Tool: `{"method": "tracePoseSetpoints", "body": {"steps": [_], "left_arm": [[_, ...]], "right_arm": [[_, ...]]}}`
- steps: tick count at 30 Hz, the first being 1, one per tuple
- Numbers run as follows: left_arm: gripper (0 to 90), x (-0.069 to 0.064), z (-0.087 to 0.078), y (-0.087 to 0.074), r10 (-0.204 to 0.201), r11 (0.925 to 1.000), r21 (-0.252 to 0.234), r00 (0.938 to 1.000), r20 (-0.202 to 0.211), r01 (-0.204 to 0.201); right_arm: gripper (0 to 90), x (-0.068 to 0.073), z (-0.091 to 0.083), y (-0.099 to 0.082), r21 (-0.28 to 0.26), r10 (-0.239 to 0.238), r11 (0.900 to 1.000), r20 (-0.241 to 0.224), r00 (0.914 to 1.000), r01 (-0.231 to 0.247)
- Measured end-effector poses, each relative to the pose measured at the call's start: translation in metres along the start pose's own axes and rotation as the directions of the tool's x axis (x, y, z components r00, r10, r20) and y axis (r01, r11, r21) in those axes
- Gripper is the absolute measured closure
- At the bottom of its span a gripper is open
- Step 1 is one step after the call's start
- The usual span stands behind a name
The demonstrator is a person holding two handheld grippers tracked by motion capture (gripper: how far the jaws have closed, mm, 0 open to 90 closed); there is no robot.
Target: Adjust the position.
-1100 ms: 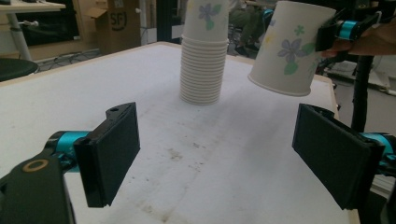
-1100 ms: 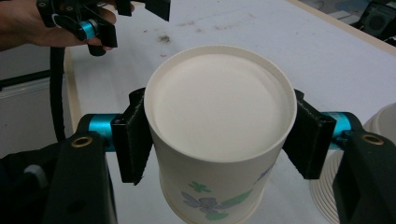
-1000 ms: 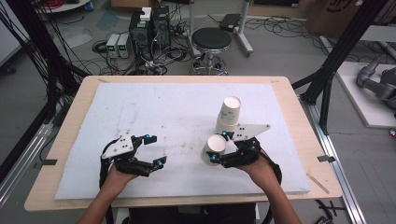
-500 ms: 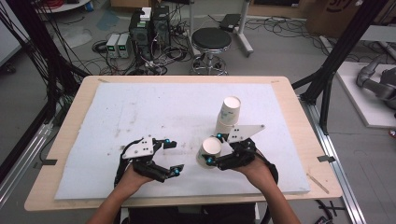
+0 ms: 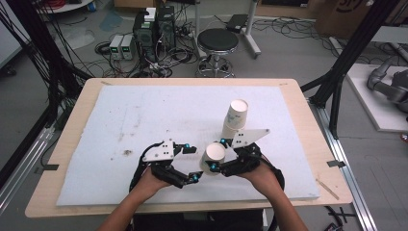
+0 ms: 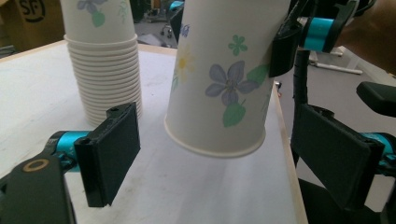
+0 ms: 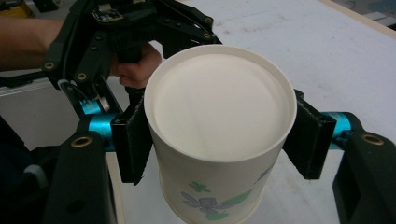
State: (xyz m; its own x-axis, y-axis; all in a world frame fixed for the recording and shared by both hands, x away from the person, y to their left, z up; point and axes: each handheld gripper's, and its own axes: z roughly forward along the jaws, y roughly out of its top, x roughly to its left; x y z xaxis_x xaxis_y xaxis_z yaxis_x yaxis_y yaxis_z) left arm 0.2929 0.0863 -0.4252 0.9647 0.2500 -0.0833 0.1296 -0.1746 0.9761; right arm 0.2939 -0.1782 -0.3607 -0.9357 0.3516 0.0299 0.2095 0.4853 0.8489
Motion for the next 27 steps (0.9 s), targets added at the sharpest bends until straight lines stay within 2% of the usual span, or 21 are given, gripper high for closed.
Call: {"method": "tracePoseSetpoints", "body": {"steps": [5, 19, 27], "left_arm": [[15.7, -0.003, 0.009, 0.0, 0.007, 1.0, 0.0, 0.9997, 0.023, -0.007], [24.6, -0.003, 0.012, 0.0, 0.021, 0.9994, -0.028, 0.9983, 0.055, -0.019], [32.6, -0.003, 0.011, 0.001, 0.032, 0.9994, -0.014, 0.9981, 0.053, -0.031]], "right_arm": [[33.5, 0.003, 0.004, 0.002, -0.002, -0.016, 0.9999, -0.025, 0.9995, 0.016], [33.6, 0.003, 0.005, 0.002, -0.037, 0.012, 0.9992, -0.079, 0.9968, -0.015], [34.1, 0.004, 0.008, 0.002, -0.029, 0.01, 0.9995, -0.077, 0.997, -0.013]]}}
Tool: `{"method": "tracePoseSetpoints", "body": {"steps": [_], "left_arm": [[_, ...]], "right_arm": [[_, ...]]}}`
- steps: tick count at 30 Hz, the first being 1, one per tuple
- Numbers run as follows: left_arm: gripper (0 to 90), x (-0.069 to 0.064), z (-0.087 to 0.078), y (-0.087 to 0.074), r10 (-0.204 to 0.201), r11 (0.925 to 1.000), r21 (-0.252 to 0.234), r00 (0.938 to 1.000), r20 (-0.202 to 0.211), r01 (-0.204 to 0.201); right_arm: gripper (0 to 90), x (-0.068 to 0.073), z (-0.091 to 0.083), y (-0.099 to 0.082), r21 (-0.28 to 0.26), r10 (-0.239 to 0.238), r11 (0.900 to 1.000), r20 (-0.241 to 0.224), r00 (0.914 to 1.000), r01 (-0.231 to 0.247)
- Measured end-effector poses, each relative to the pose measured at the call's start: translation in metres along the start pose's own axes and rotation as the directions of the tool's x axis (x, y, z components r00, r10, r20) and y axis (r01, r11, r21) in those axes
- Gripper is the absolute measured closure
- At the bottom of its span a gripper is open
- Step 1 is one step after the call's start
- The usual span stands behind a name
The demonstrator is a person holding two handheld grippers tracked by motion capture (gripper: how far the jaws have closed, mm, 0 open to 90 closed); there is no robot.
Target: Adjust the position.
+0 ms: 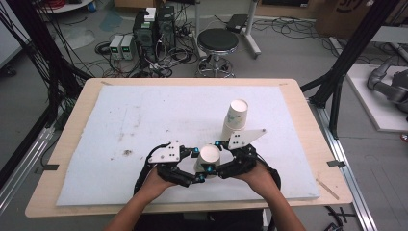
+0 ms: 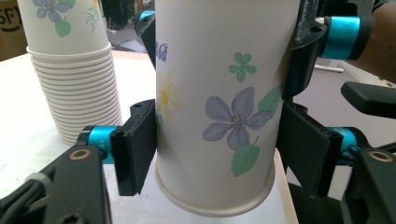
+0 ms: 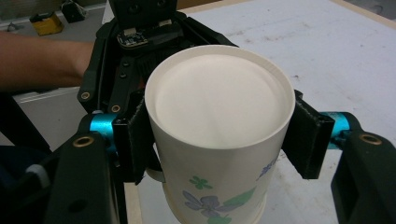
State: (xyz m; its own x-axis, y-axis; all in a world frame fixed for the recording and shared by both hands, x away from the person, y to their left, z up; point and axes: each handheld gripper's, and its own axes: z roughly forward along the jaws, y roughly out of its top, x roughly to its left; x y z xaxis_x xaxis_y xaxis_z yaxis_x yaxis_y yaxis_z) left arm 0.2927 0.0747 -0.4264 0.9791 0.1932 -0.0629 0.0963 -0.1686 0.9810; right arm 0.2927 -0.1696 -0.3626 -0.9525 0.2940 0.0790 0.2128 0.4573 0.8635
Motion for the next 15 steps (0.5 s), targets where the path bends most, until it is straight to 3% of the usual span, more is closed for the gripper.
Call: {"method": "tracePoseSetpoints", "body": {"steps": [2, 5, 8, 13, 15], "left_arm": [[33.4, 0.0, -0.001, 0.001, -0.003, 1.0, 0.003, 1.0, 0.001, 0.003], [33.6, 0.0, -0.002, 0.002, -0.004, 0.9996, 0.029, 1.0, 0.001, 0.003], [34.3, -0.001, -0.004, 0.005, 0.007, 0.9966, 0.082, 1.0, -0.003, -0.007], [35.1, 0.0, -0.009, 0.012, 0.016, 0.9852, 0.171, 0.9998, -0.014, -0.014], [35.2, 0.0, -0.011, 0.016, 0.033, 0.9768, 0.212, 0.9994, -0.011, -0.03]], "right_arm": [[21.8, 0.0, 0.001, 0.0, -0.001, 0.008, 1.0, 0.019, 0.9998, -0.008], [19.4, 0.0, 0.001, 0.001, -0.001, 0.011, 0.9999, 0.035, 0.9993, -0.011], [19.4, 0.001, 0.0, 0.002, 0.001, 0.001, 1.0, 0.019, 0.9998, -0.001], [19.4, 0.002, 0.0, 0.003, 0.03, -0.034, 0.999, 0.025, 0.9991, 0.033], [19.4, 0.001, 0.0, 0.004, 0.044, -0.034, 0.9985, 0.03, 0.999, 0.033]]}}
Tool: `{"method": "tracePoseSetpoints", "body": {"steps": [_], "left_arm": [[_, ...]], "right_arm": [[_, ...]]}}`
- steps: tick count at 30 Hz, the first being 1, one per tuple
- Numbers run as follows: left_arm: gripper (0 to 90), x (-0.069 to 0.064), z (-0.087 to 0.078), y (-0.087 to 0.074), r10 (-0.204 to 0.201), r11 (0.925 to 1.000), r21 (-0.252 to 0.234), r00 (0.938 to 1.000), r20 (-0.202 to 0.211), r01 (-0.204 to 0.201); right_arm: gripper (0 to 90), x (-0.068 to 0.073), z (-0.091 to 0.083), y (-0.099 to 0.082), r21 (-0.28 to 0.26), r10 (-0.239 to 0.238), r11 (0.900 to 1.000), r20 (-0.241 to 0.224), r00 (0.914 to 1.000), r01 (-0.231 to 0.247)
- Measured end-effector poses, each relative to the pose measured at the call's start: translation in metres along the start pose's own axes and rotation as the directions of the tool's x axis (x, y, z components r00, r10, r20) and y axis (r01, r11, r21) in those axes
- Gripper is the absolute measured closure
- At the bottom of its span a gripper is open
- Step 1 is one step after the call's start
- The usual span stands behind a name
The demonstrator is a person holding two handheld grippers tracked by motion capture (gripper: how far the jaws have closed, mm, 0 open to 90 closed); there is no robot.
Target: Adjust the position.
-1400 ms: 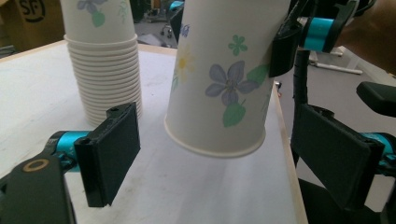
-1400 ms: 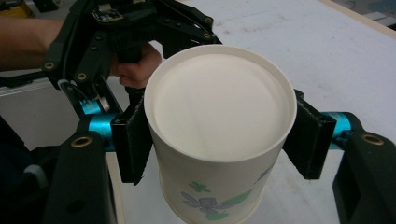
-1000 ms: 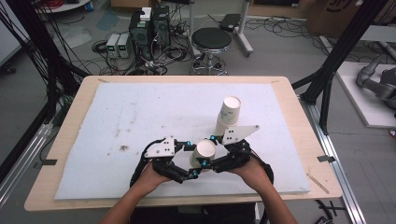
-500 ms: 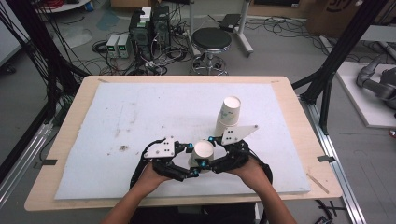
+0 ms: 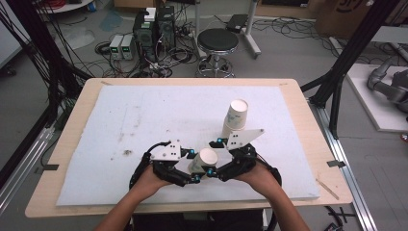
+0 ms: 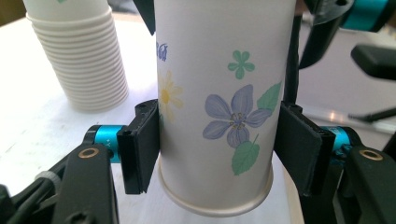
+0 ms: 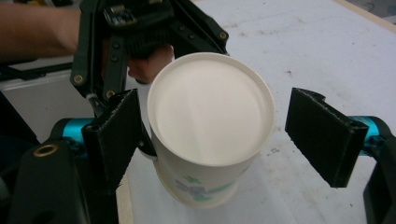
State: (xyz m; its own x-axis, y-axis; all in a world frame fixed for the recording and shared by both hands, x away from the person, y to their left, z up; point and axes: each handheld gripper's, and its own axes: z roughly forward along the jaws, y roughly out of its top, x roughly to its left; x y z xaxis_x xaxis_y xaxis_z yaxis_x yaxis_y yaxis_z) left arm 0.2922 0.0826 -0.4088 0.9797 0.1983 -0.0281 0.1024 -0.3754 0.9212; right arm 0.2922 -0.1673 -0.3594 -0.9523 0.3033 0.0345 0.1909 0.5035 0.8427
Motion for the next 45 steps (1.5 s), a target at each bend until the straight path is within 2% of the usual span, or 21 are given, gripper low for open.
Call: {"method": "tracePoseSetpoints", "body": {"steps": [3, 7, 16, 20, 22, 25, 28, 31, 37, 42, 45], "left_arm": [[35.1, 0.001, -0.004, 0.006, 0.036, 0.9961, 0.08, 0.9993, 0.01, -0.037], [35.1, 0.001, -0.006, 0.013, 0.071, 0.9872, 0.142, 0.9973, 0.018, -0.072], [35.1, 0.0, -0.009, 0.02, 0.096, 0.9727, 0.209, 0.9948, 0.034, -0.101], [35.1, 0.0, -0.009, 0.021, 0.104, 0.9609, 0.254, 0.994, 0.035, -0.11], [35.1, 0.001, -0.009, 0.022, 0.102, 0.958, 0.265, 0.9939, 0.043, -0.11], [35.1, 0.001, -0.009, 0.024, 0.116, 0.945, 0.302, 0.992, 0.049, -0.126], [35.1, 0.001, -0.009, 0.025, 0.126, 0.9365, 0.323, 0.9904, 0.055, -0.138], [35.1, 0.001, -0.008, 0.026, 0.129, 0.9316, 0.334, 0.9894, 0.066, -0.144], [35.1, 0.0, -0.006, 0.025, 0.126, 0.9186, 0.365, 0.9877, 0.092, -0.151], [35.0, -0.001, -0.003, 0.024, 0.127, 0.914, 0.373, 0.9858, 0.11, -0.159], [35.0, -0.002, -0.002, 0.022, 0.117, 0.9156, 0.372, 0.9859, 0.119, -0.154]], "right_arm": [[19.4, -0.001, 0.001, 0.001, 0.038, -0.029, 0.9989, -0.001, 0.9996, 0.029], [19.4, -0.001, 0.001, 0.005, 0.076, -0.068, 0.9947, -0.019, 0.9975, 0.069], [19.4, -0.001, 0.001, 0.008, 0.105, -0.091, 0.99, -0.042, 0.995, 0.095], [19.4, -0.002, 0.004, 0.008, 0.126, -0.1, 0.9862, -0.057, 0.9933, 0.107], [19.4, -0.001, 0.006, 0.008, 0.145, -0.104, 0.983, -0.067, 0.9923, 0.113], [19.4, 0.0, 0.009, 0.01, 0.171, -0.125, 0.9757, -0.078, 0.9891, 0.137], [19.5, 0.001, 0.012, 0.012, 0.195, -0.141, 0.9683, -0.088, 0.9861, 0.156], [19.8, 0.002, 0.015, 0.014, 0.214, -0.152, 0.9616, -0.104, 0.9828, 0.172], [25.5, 0.005, 0.02, 0.015, 0.242, -0.187, 0.9457, -0.139, 0.9724, 0.217], [31.1, 0.005, 0.023, 0.015, 0.258, -0.195, 0.9375, -0.167, 0.9664, 0.234], [36.5, 0.006, 0.023, 0.014, 0.265, -0.21, 0.9303, -0.181, 0.9608, 0.253]]}}
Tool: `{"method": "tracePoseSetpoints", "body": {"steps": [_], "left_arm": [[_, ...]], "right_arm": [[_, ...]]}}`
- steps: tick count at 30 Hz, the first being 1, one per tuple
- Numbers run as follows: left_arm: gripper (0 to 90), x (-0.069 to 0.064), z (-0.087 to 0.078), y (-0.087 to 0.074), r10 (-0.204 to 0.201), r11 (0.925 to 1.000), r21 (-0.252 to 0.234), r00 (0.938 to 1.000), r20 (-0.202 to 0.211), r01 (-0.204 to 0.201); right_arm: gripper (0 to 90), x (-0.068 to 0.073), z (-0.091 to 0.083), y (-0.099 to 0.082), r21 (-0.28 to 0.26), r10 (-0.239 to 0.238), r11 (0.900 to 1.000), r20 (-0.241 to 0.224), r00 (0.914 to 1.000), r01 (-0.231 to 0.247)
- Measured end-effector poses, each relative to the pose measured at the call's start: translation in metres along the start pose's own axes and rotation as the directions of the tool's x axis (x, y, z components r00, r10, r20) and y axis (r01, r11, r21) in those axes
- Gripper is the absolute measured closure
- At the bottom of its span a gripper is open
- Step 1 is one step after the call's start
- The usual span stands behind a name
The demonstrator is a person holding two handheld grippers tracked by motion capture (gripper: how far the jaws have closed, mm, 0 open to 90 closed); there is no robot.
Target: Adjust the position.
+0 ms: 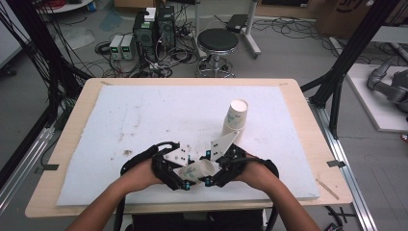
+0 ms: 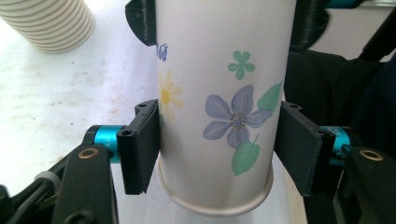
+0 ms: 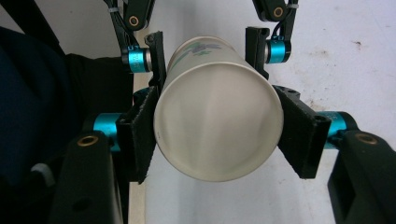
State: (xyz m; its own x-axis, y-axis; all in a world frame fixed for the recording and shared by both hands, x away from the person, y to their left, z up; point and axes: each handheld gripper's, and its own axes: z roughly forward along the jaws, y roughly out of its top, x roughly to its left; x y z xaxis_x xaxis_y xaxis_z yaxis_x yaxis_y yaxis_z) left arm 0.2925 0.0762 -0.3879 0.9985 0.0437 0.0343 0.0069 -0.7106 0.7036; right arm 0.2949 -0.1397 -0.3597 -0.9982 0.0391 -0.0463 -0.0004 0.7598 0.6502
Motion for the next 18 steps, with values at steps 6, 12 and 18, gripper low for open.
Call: {"method": "tracePoseSetpoints", "body": {"steps": [6, 12, 18], "left_arm": [[29.5, -0.001, 0.0, -0.008, -0.023, 0.9978, -0.063, 0.9997, 0.002, 0.023], [18.2, 0.002, -0.009, -0.025, -0.121, 0.9676, -0.226, 0.9923, -0.026, 0.112], [18.0, 0.001, -0.014, -0.042, -0.208, 0.9166, -0.358, 0.9771, -0.045, 0.179]], "right_arm": [[36.9, -0.001, 0.0, -0.002, 0.001, 0.006, 1.0, -0.027, 0.9996, -0.006], [36.7, -0.002, -0.003, -0.011, -0.028, 0.033, 0.9991, -0.018, 0.9993, -0.033], [36.6, 0.001, -0.01, -0.028, -0.106, 0.082, 0.9912, 0.017, 0.9965, -0.08]]}}
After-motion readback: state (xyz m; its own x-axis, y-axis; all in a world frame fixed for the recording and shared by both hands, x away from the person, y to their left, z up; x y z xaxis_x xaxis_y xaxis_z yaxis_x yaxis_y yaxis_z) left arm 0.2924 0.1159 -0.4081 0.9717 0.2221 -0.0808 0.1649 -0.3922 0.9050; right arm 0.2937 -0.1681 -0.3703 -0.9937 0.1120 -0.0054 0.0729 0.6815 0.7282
